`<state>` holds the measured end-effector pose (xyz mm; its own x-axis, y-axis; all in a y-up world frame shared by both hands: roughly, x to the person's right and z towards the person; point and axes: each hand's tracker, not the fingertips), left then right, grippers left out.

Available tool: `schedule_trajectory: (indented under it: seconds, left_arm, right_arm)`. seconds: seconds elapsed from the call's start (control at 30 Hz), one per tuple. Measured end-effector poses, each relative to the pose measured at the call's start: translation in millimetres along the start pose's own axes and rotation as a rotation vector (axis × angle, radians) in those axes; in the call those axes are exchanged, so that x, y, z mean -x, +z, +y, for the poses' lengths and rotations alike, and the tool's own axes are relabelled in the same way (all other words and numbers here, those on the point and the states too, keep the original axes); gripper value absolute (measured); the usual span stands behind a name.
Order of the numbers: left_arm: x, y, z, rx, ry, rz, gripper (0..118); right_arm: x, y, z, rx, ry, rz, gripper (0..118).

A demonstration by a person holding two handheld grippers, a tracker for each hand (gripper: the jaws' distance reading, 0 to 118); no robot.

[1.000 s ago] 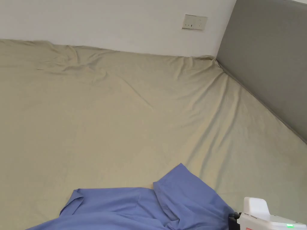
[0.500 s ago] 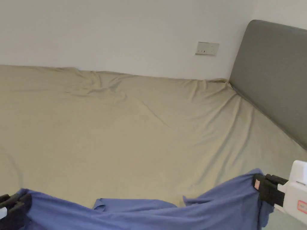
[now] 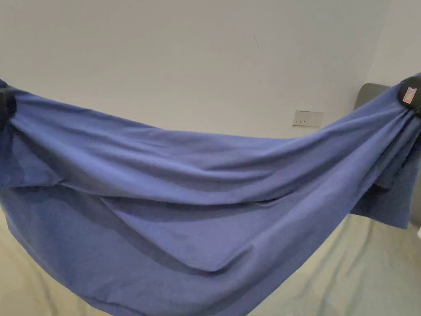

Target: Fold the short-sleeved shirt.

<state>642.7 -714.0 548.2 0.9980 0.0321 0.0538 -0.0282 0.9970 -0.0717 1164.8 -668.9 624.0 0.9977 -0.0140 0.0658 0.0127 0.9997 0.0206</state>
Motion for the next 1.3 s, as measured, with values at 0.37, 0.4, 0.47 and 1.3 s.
schedule_trajectory:
  seconds: [0.37, 0.4, 0.47, 1.3]
  left_arm:
    - [19.3, -11.8, 88.6, -0.030, 0.031, 0.029, 8]
    - [20.0, -14.8, 90.3, -0.031, 0.032, 0.030, 8]
    - [18.5, -23.8, 91.7, -0.031, 0.031, 0.036, 8]
    - [-68.4, -304.0, 85.1, 0.121, 0.039, 0.083, 8]
  right_arm:
    - [1.8, -32.6, 89.5, -0.114, 0.000, -0.062, 3]
    - [0.6, -35.2, 94.5, -0.116, -0.005, -0.067, 3]
    - [-1.9, -41.2, 101.7, -0.124, -0.014, -0.078, 3]
    - [20.3, -289.9, 96.3, -0.045, -0.013, -0.264, 3]
